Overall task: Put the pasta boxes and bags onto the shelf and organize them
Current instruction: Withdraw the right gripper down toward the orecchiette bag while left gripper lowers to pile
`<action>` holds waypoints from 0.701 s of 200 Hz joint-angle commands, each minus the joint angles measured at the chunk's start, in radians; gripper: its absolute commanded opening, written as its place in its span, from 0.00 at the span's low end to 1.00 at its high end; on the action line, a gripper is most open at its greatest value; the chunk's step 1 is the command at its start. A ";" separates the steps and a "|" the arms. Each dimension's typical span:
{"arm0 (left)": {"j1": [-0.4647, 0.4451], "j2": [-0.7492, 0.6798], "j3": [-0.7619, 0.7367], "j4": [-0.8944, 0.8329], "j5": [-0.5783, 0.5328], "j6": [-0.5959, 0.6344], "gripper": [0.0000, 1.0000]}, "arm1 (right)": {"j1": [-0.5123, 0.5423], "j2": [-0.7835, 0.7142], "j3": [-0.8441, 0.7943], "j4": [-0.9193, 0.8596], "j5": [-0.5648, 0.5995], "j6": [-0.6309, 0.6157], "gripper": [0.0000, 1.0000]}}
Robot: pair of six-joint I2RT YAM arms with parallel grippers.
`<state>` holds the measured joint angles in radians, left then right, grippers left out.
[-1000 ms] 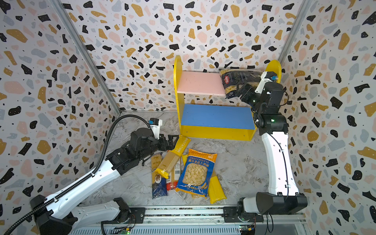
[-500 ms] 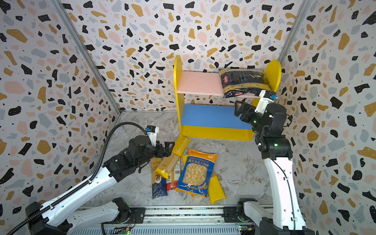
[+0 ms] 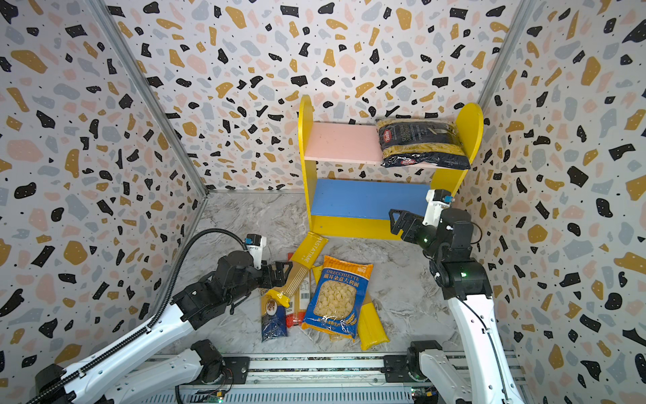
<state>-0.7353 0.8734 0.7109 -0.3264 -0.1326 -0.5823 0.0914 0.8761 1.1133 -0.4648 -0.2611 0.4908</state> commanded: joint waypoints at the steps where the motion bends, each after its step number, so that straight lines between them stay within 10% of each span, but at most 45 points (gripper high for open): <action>1: -0.002 -0.027 -0.039 0.008 -0.006 -0.030 1.00 | 0.018 -0.053 -0.043 -0.041 0.038 -0.030 0.96; 140: -0.049 -0.032 -0.215 0.088 0.001 -0.113 0.99 | 0.114 -0.238 -0.408 -0.127 0.024 0.012 0.95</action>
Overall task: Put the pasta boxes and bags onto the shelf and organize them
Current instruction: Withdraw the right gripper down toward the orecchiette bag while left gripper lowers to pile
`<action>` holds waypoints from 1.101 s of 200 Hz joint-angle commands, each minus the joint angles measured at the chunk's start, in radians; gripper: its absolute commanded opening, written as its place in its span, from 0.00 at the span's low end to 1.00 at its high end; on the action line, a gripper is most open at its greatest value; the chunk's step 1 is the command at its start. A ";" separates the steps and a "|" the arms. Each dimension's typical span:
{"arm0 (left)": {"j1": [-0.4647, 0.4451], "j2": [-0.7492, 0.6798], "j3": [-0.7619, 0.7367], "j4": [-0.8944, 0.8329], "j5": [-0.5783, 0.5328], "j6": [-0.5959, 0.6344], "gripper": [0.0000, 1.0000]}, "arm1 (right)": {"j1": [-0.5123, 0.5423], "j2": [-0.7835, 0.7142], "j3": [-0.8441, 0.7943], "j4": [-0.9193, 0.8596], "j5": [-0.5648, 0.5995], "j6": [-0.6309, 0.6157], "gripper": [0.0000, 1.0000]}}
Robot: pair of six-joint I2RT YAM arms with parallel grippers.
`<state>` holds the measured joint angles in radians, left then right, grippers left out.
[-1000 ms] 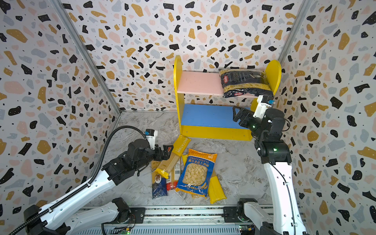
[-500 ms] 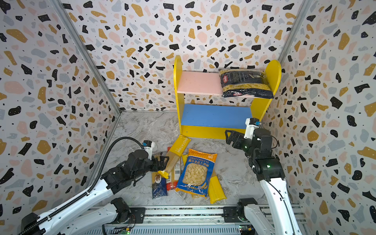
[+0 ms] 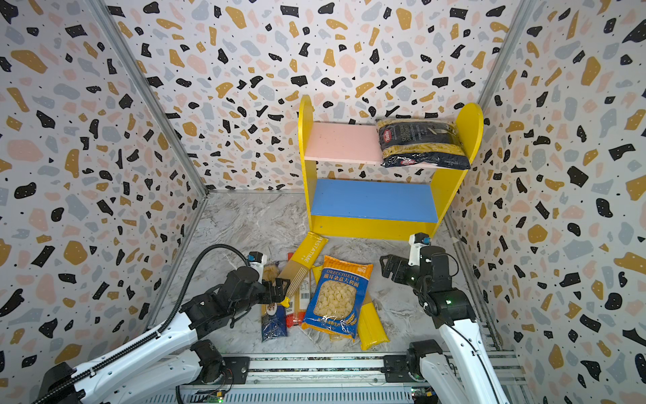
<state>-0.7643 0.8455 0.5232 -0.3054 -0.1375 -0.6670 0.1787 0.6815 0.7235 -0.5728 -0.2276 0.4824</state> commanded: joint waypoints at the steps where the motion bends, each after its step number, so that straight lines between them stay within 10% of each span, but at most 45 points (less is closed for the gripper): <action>1: -0.020 -0.005 -0.029 0.068 0.006 -0.029 0.99 | 0.028 -0.045 -0.020 -0.020 -0.010 0.021 0.95; 220: -0.147 0.222 -0.094 0.277 0.003 -0.052 0.93 | 0.307 -0.043 -0.297 0.109 -0.122 0.228 0.99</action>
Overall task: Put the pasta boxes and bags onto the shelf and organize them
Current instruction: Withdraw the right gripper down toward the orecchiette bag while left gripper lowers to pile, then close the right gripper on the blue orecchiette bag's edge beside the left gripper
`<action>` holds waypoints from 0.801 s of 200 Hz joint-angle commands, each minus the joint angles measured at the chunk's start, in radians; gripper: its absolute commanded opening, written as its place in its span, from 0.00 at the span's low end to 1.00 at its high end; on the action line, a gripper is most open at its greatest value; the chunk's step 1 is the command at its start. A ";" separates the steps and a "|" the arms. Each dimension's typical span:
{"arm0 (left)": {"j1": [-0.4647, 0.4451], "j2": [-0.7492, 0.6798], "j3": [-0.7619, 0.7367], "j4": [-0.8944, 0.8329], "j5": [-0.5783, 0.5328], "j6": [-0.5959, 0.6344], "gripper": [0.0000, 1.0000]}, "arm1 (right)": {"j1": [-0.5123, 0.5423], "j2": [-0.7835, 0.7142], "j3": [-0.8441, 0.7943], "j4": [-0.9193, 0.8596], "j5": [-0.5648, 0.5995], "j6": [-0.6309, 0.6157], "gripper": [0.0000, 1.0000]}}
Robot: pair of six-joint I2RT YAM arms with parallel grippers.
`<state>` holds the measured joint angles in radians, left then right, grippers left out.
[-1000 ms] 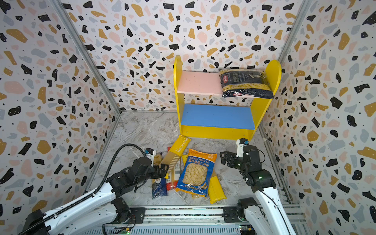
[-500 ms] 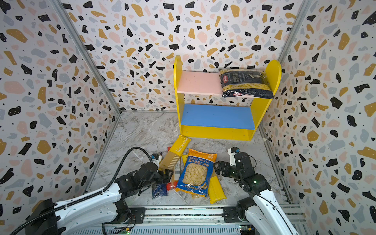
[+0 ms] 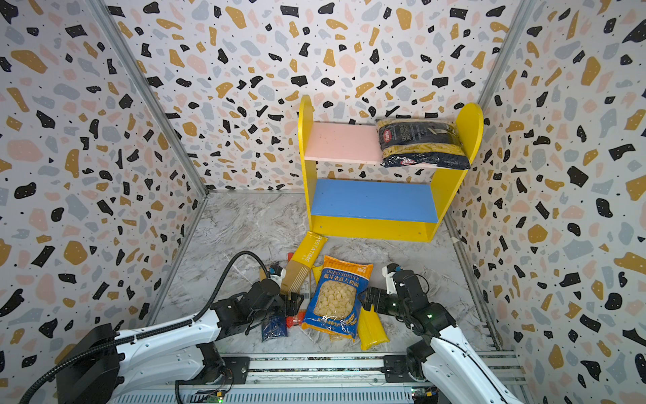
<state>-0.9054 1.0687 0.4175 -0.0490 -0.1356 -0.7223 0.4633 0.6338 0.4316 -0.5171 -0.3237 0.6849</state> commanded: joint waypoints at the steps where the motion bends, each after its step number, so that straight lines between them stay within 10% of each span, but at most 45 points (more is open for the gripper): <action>1: -0.006 -0.001 0.013 0.021 0.001 0.003 0.93 | 0.022 0.005 -0.006 0.054 -0.027 0.026 0.99; 160: -0.222 0.109 0.052 0.062 -0.057 -0.116 0.87 | 0.148 0.038 -0.147 0.225 -0.057 0.124 1.00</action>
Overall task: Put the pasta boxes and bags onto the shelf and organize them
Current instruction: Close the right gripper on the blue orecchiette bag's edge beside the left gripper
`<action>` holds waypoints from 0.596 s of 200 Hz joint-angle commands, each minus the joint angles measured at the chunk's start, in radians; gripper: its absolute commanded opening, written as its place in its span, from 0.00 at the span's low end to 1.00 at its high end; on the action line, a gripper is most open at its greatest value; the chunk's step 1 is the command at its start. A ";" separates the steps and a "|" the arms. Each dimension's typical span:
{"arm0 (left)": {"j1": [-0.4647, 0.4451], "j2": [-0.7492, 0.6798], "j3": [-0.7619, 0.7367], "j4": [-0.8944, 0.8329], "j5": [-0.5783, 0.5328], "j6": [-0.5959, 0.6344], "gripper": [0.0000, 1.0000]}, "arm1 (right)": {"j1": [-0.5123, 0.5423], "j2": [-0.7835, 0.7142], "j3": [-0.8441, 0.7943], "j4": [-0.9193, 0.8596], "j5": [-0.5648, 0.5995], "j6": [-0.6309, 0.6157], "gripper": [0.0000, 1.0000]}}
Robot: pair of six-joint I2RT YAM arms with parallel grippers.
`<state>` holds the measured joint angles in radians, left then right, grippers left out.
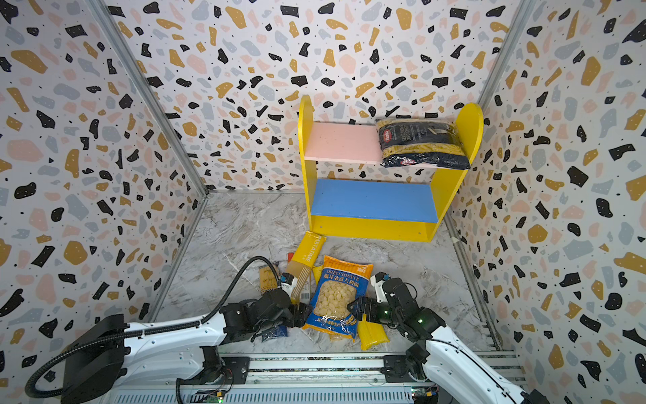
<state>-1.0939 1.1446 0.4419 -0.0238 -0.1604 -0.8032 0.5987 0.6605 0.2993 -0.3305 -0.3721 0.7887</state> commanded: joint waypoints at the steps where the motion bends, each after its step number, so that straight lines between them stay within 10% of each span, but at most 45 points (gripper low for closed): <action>1: -0.034 0.035 0.027 0.039 -0.032 -0.036 0.87 | 0.014 0.011 -0.016 0.039 -0.010 0.021 1.00; 119: -0.055 0.075 0.023 0.064 -0.040 -0.031 0.75 | 0.059 0.133 -0.076 0.263 -0.048 0.074 0.99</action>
<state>-1.1419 1.2095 0.4519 0.0067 -0.1917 -0.8314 0.6456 0.7555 0.2470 -0.1192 -0.4042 0.8436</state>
